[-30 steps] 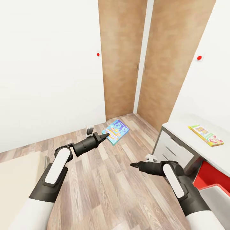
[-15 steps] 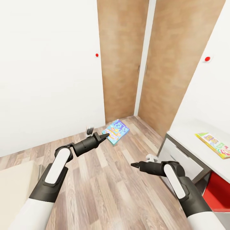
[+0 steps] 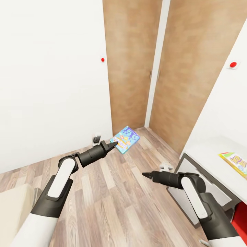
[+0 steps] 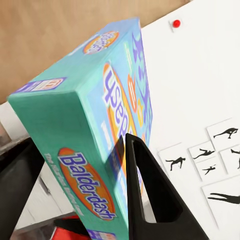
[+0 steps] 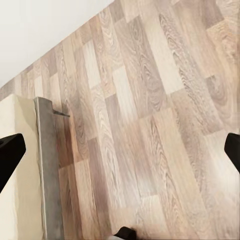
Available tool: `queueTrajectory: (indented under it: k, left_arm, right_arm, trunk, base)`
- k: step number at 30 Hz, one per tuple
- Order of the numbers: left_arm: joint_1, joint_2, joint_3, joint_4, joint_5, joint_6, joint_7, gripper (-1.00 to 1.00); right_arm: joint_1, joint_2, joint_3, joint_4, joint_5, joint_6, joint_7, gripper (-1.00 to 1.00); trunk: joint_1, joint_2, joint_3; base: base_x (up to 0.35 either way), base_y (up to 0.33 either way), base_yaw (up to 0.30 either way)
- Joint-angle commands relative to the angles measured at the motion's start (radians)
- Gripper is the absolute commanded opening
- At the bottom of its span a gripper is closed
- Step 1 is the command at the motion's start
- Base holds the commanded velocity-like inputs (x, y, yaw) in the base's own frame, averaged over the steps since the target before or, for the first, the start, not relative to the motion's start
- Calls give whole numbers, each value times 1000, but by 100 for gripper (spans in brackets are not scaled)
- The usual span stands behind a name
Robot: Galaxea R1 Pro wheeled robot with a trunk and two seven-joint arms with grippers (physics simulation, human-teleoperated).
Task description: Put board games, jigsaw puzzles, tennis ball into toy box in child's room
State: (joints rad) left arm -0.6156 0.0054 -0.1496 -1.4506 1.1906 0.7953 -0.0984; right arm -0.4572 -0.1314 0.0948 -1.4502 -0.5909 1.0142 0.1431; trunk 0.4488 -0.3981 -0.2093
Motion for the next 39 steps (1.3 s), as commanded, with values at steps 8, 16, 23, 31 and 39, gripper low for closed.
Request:
queueTrajectory:
  k: [8,16,23,31,39]
  left_arm:
    - [0,-2,0,-33,6,3,-9,-100]
    - [1,-9,-2,-53,9,4,-12,-100]
    - [6,-11,-2,-56,9,3,-12,-100]
    - [9,-10,-1,-57,9,2,-12,-100]
    - [25,-8,3,-57,9,-3,-25,-100]
  right_arm:
    - [26,-35,-41,-118,5,33,11,100]
    - [59,-111,-122,-157,-2,33,163,100]
    - [63,-180,-172,-162,-3,33,345,100]
    - [66,-236,-264,-163,-4,33,577,100]
    - [66,-238,-278,-164,-4,33,586,100]
  trunk:
    - [1,-2,-2]
    - [1,-2,-2]
    - [1,-2,-2]
    - [1,-2,-2]
    - [1,-2,-1]
  base:
    - [173,0,-9]
    - [31,0,-183]
    - [4,0,-269]
    - [0,0,-282]
    - [0,0,-283]
